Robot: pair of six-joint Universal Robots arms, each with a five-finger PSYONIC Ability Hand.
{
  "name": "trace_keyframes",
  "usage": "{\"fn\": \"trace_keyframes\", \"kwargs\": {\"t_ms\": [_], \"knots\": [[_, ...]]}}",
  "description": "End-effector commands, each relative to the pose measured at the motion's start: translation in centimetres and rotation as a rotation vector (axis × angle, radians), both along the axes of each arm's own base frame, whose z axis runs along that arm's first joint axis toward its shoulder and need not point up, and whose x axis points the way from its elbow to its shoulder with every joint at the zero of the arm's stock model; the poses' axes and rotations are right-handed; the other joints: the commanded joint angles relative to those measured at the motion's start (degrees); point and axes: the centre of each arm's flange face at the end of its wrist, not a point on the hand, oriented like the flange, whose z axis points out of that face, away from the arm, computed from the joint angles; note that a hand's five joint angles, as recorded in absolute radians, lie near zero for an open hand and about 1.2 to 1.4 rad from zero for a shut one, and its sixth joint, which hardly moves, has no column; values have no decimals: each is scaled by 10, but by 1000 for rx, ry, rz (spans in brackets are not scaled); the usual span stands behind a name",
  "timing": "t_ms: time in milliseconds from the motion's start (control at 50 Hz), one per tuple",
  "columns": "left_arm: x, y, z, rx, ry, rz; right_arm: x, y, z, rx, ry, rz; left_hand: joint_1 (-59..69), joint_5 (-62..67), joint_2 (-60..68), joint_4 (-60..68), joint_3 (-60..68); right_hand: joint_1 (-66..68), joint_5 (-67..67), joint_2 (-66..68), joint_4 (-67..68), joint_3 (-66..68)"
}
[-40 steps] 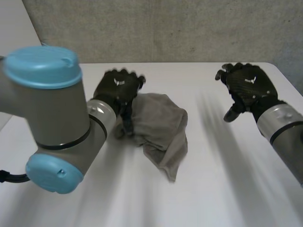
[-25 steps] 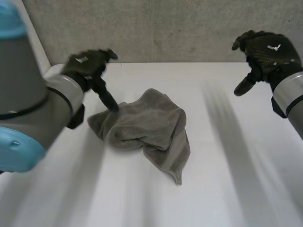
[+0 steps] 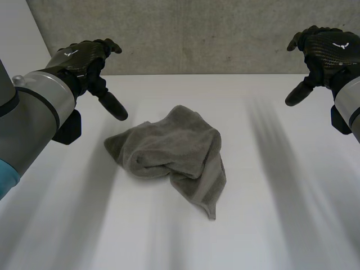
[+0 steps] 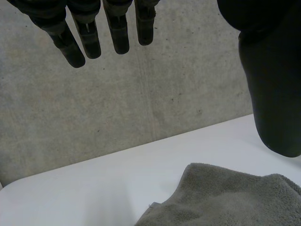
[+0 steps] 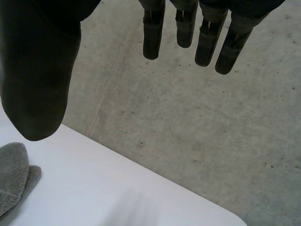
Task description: Fold the towel.
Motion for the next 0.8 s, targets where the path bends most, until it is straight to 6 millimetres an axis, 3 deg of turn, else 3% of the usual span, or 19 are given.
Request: {"fn": "trace_keyframes", "kwargs": {"t_ms": [20,100,140,200,240,320,340,360,380,400,440,460,500,600,720,760,780,800], "knots": [[0,-1,-4,10,-12,-1,16,12,-7,17,35,103,-16,-95,-15,-16,-10,-118,-35,-43,-49,-41],[-1,-1,-10,26,-44,-9,32,28,-21,60,111,219,31,-48,32,31,37,-118,-35,-43,-49,-41],[-2,0,-16,38,-68,-16,47,41,-47,128,215,329,83,5,84,84,90,-118,-35,-43,-49,-41],[-6,0,-32,70,-129,-37,55,49,-58,158,256,375,98,20,99,99,105,-118,-35,-43,-49,-41],[-8,0,-40,85,-155,-44,76,71,-77,199,300,473,104,25,104,104,110,-111,-27,-35,-41,-33],[-17,-5,-71,152,-215,-67,88,88,-97,251,329,534,107,28,108,107,113,-106,-22,-30,-36,-28],[-21,-6,-82,178,-230,-77,91,92,-110,287,350,550,105,27,106,106,112,-99,-15,-24,-30,-22],[-21,-6,-82,178,-231,-77,91,93,-111,288,350,550,105,27,106,106,112,-99,-15,-24,-29,-22],[-24,-8,-94,205,-247,-82,92,95,-123,325,366,560,105,27,106,106,112,-99,-15,-24,-29,-22],[-24,-8,-95,206,-247,-82,93,97,-135,356,380,569,105,27,106,106,112,-97,-14,-22,-28,-20],[-28,-13,-120,263,-278,-88,93,98,-143,381,388,575,104,25,104,104,110,-94,-10,-19,-24,-17],[-28,-13,-120,264,-278,-88,95,101,-150,398,397,587,104,25,104,104,110,-84,0,-9,-14,-7],[-31,-18,-141,300,-297,-89,98,105,-157,413,408,599,98,20,99,99,105,-77,7,-2,-8,0],[-34,-24,-151,296,-280,-83,100,104,-175,435,439,572,98,20,99,99,105,-37,47,39,33,41],[-38,-32,-159,246,-245,-72,102,95,-182,384,432,525,119,40,120,119,125,71,155,146,140,148],[-39,-32,-162,243,-228,-70,103,88,-183,345,409,495,276,197,277,276,282,218,302,293,288,296],[-39,-32,-162,243,-228,-70,103,88,-183,344,408,495,277,198,278,277,283,219,303,294,288,296],[-39,-32,-164,241,-217,-67,103,85,-183,325,398,484,387,308,388,387,393,332,416,408,402,410]]}}
